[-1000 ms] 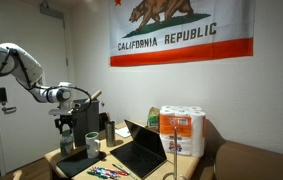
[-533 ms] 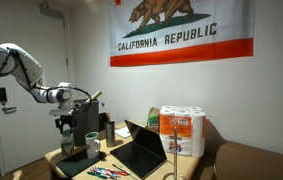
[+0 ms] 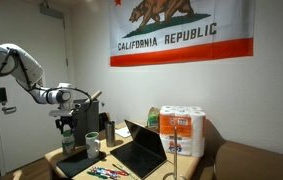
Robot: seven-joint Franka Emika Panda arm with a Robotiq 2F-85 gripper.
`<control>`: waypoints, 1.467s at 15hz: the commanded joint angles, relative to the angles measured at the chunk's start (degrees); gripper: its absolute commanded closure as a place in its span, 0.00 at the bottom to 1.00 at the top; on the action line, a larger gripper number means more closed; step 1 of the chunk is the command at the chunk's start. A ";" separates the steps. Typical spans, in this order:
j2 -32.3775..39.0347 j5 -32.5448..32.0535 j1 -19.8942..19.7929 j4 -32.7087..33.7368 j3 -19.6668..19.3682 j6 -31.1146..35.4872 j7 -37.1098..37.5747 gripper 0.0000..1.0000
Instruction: Pick up the green lid from the table and place it on top of the jar on the left, place the jar inside the grey bin
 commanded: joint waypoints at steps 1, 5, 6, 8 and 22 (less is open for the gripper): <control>-0.93 -1.09 -0.12 -1.80 -0.09 0.30 0.54 0.60; -1.01 -1.10 -0.17 -2.02 -0.04 0.26 0.45 0.60; -1.03 -1.16 -0.14 -2.02 -0.07 0.23 0.52 0.60; -1.05 -1.13 -0.16 -2.05 -0.07 0.09 0.51 0.60; -1.15 -1.09 -0.28 -3.03 -0.06 0.78 0.50 0.00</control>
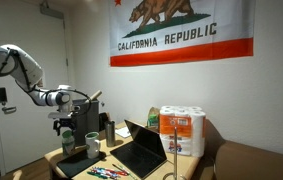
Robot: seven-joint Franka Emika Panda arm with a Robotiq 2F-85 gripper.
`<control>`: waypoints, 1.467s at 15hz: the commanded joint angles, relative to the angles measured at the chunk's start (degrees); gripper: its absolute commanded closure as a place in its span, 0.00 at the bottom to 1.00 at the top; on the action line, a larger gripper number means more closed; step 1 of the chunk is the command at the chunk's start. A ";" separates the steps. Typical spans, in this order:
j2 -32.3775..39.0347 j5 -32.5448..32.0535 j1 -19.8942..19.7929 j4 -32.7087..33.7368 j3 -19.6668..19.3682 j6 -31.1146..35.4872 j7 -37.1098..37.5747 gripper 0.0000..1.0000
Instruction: Pick up the green lid from the table and place it on top of the jar on the left, place the jar inside the grey bin
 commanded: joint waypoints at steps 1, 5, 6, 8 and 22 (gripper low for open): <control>-0.95 -0.94 -0.23 -1.13 0.10 1.12 0.30 0.00; -0.27 -1.15 -0.19 -0.94 0.12 1.59 -0.04 0.00; -0.11 -1.25 -0.18 -0.92 0.11 1.79 -0.09 0.00; 0.37 -1.72 -0.15 -0.93 0.04 3.07 -0.02 0.00; 2.15 -3.45 -0.17 -0.84 -0.21 6.67 -0.52 0.00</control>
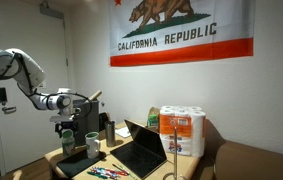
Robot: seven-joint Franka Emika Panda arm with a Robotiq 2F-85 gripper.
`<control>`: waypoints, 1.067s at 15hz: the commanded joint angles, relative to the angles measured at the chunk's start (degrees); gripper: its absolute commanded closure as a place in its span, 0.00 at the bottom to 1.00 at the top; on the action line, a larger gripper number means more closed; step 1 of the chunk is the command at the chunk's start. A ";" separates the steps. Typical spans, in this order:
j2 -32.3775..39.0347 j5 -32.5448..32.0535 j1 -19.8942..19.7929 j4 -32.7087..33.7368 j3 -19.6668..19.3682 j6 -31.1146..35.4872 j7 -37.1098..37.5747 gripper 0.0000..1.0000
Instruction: Pick up the green lid from the table and place it on top of the jar on the left, place the jar inside the grey bin
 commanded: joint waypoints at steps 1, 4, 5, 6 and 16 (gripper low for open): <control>-0.26 -1.16 -0.16 -0.73 -0.15 1.76 -0.45 0.00; 0.35 -1.16 -0.40 -0.57 0.23 2.46 -1.65 0.00; 0.52 -1.30 -0.30 -0.57 0.22 2.57 -1.75 0.18; 0.64 -1.38 -0.27 -0.60 0.23 2.64 -1.85 0.28; -0.42 -0.58 -0.86 -0.09 0.11 -0.09 -1.92 0.45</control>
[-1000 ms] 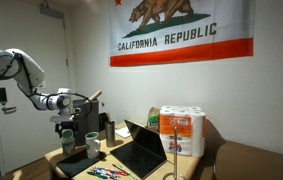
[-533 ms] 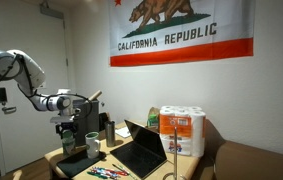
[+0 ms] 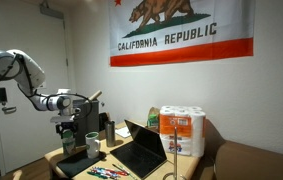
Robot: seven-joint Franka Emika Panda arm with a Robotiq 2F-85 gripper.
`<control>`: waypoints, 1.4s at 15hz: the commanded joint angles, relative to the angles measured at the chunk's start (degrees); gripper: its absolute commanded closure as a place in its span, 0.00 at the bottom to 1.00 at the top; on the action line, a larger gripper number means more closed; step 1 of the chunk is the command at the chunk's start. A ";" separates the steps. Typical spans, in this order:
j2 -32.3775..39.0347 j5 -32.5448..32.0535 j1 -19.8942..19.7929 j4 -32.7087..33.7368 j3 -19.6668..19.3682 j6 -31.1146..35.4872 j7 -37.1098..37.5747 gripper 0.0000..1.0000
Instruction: Pick up the green lid from the table and place it on top of the jar on the left, place the jar inside the grey bin
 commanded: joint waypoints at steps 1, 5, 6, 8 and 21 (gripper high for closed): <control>-1.43 0.80 -1.43 -0.31 0.17 -1.97 -1.19 0.45; -3.16 2.22 -3.08 -0.03 0.26 -5.69 -1.71 0.45; -3.82 2.14 -3.39 0.16 0.07 -7.05 -1.48 0.45; -4.93 2.05 -4.01 0.73 -0.12 -9.70 -1.25 0.45; -5.67 1.66 -4.31 3.47 1.04 -13.33 -4.84 0.00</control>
